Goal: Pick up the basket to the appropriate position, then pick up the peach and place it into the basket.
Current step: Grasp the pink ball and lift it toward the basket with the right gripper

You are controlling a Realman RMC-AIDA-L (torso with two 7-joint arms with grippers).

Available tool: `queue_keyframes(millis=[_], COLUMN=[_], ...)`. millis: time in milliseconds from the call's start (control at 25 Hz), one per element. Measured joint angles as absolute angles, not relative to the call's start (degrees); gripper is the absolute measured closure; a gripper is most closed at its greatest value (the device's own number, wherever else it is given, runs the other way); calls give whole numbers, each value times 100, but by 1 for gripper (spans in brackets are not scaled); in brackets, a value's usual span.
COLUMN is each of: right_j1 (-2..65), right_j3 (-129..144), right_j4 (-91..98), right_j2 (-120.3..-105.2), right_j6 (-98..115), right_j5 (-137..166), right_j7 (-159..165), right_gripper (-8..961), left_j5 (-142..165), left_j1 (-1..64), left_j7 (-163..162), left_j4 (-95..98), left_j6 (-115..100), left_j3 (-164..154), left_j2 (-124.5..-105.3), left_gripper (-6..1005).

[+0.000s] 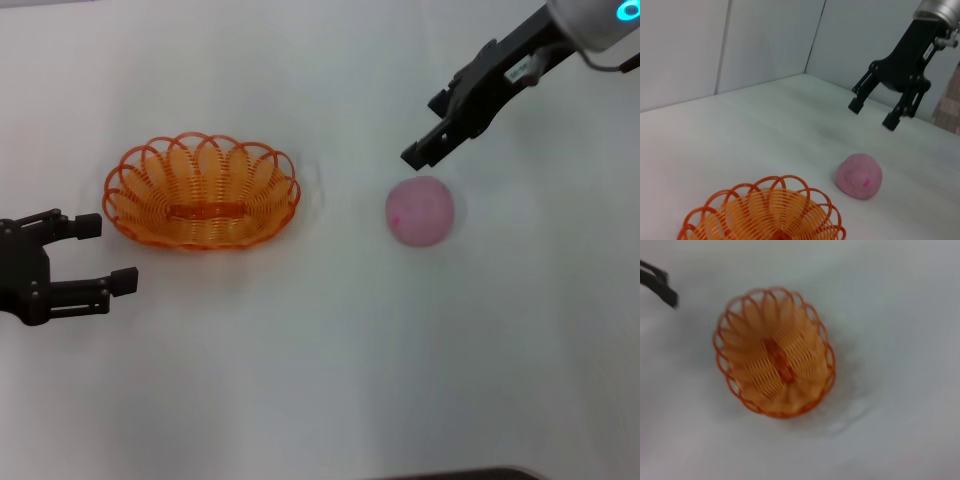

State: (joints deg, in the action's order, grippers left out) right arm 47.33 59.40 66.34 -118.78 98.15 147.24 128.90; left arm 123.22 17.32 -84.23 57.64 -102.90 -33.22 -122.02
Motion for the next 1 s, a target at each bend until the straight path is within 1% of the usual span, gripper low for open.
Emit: queue_keyframes(millis=[120,520,1000], right_j1=[4741,4739,4757], right_j3=[6447,7121,7405], right_j4=[6481,5982,5659], right_j2=[-11976,-11978,-11979], right_j6=[9573,9049,8804], right_j5=[14949,15017,15051], right_j7=[13010,13163,13135], right_gripper=[70,71,101], left_j5=[12320,12307,12277], left_j1=[1729,1752,1802], left_j7=[-8430,-8440,-8585], left_j4=[5756,5743,5768], left_j6=[-10303,-10386,-10531], left_j3=[-3323,-3348,-3337], left_j2=[-12209,-12223,-12211], left_gripper=[102,103,105])
